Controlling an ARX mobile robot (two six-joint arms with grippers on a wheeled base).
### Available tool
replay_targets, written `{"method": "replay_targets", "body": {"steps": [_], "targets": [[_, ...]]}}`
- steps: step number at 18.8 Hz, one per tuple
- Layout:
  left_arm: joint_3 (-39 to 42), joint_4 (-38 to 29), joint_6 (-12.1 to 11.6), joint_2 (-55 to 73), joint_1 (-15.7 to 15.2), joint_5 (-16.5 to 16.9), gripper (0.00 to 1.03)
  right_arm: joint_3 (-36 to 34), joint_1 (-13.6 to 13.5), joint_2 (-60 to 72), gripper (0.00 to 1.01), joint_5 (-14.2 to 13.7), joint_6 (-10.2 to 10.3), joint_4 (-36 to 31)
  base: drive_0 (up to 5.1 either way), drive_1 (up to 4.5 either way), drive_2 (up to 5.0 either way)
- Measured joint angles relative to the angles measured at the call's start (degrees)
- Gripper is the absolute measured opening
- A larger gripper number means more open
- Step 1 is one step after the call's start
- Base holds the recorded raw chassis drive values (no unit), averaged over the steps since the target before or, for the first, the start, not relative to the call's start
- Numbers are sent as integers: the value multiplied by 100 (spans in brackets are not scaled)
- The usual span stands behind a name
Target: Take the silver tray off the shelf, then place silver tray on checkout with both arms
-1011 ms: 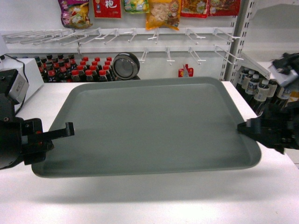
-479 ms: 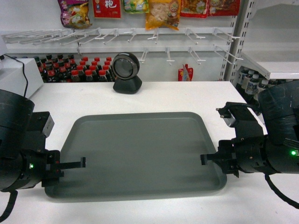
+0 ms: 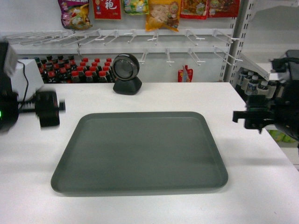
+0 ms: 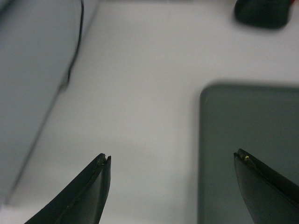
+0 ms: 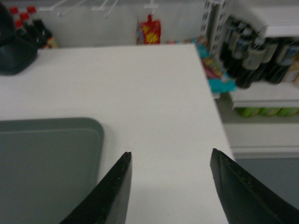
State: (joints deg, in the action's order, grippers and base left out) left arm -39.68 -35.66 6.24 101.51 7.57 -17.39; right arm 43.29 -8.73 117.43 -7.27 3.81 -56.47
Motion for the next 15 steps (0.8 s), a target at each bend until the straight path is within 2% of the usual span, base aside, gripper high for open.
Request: {"method": "replay_targets", "body": {"steps": [1,3,4,5,6,7,8,9,11,12,13,15], "targets": [[181,-1084,-83,133,-52,334,75,-313,11,-4,46,-59,-87,-511,0,0,0],[894,-2647,-367,299,-166,1029,58,-1335,24,-136,30,-35,-236,-1375,0,0,0],[1410,-3014,-413,323,-201,1169,51,-1644,105,-321,22,0,-256,-1554,0,0,0],[2033,-3689,-503,-87,-289,1252,33,-2026,251,-1121,4,44,-293,-1749,0,0,0],[2087,-3860,-520,-627,-348,1276,22,-2293,286,-1572,2,118,-339,-1801,0,0,0],[2280,-3915,-522,-1073,-369,1329,9,-2610,354,-1834,2,175,-341,-1753,0,0,0],[2647,-3792,-525,-1296,-402,1377,1,-2940,396,-2076,2,238,-343,-1665,0,0,0],[2931,-3637,-525,-1561,-549,1613,1,-3178,439,-2470,2,299,-343,-1679,0,0,0],[3154,-3434,-525,-2323,-791,1681,1,-3480,579,-3281,2,409,-343,-1738,0,0,0],[3311,-3189,-527,-2693,-769,1720,1,-3659,811,-3641,2,688,-345,-1650,0,0,0],[3353,-2527,-527,-3088,-763,1722,1,-3786,883,-3971,2,686,-343,-1438,0,0,0],[3480,-2015,-527,-4079,-761,1735,1,-4000,874,-4706,2,706,-343,-887,0,0,0]]}}
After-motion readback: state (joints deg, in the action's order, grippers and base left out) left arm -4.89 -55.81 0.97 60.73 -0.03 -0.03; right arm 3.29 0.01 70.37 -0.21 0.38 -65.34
